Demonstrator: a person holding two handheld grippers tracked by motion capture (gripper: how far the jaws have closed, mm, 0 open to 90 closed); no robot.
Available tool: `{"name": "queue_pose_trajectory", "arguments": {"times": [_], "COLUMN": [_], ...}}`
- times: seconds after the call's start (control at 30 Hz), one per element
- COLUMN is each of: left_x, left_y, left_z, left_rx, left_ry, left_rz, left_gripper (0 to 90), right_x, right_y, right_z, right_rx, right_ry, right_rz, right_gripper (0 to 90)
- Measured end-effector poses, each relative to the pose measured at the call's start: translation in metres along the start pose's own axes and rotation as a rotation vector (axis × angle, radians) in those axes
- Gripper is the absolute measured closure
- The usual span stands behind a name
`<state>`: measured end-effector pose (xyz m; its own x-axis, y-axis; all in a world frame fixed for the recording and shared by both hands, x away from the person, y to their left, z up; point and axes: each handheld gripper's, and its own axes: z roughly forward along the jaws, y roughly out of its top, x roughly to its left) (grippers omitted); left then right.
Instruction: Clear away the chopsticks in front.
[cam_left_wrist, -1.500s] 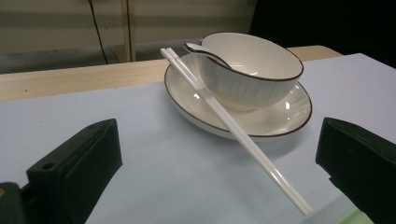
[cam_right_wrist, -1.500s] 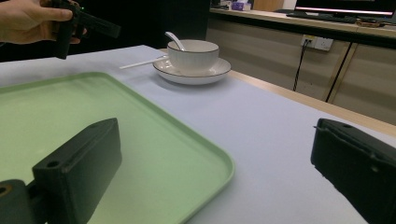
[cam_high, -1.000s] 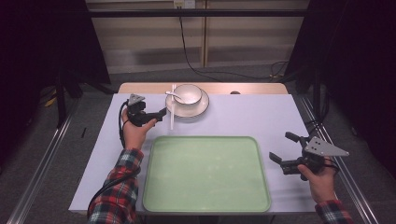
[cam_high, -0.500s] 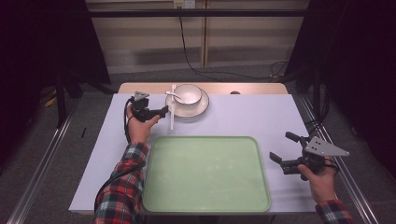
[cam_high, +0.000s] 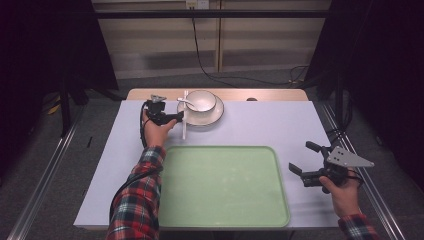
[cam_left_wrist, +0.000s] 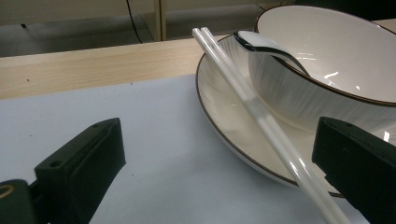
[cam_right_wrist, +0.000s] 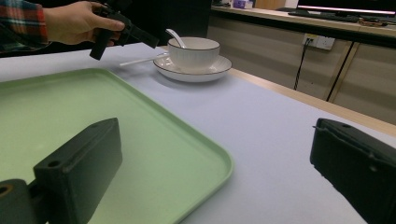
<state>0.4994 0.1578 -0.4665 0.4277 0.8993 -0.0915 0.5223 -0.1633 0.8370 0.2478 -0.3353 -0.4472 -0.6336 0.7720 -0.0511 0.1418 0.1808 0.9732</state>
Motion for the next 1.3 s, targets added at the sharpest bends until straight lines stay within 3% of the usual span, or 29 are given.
{"name": "queue_pose_trajectory", "arguments": {"times": [0.47,1.0,1.3], "left_x": [0.002,0.001,0.001], "left_y": [0.001,0.002,0.003], "left_z": [0.017,0.022,0.024], "left_rx": [0.036,0.044,0.052], "left_ry": [0.029,0.036,0.048], "left_rz": [0.000,-0.006,-0.008], "left_gripper": [2.7,2.7,3.9], "right_x": [-0.002,-0.002,-0.002], "right_y": [-0.001,-0.001,-0.001], "right_z": [-0.001,-0.001,-0.001], "right_rx": [0.000,0.007,0.001], "right_ry": [0.001,0.018,0.003], "right_rz": [0.000,0.000,0.001], "right_gripper": [1.5,1.5,1.5]}}
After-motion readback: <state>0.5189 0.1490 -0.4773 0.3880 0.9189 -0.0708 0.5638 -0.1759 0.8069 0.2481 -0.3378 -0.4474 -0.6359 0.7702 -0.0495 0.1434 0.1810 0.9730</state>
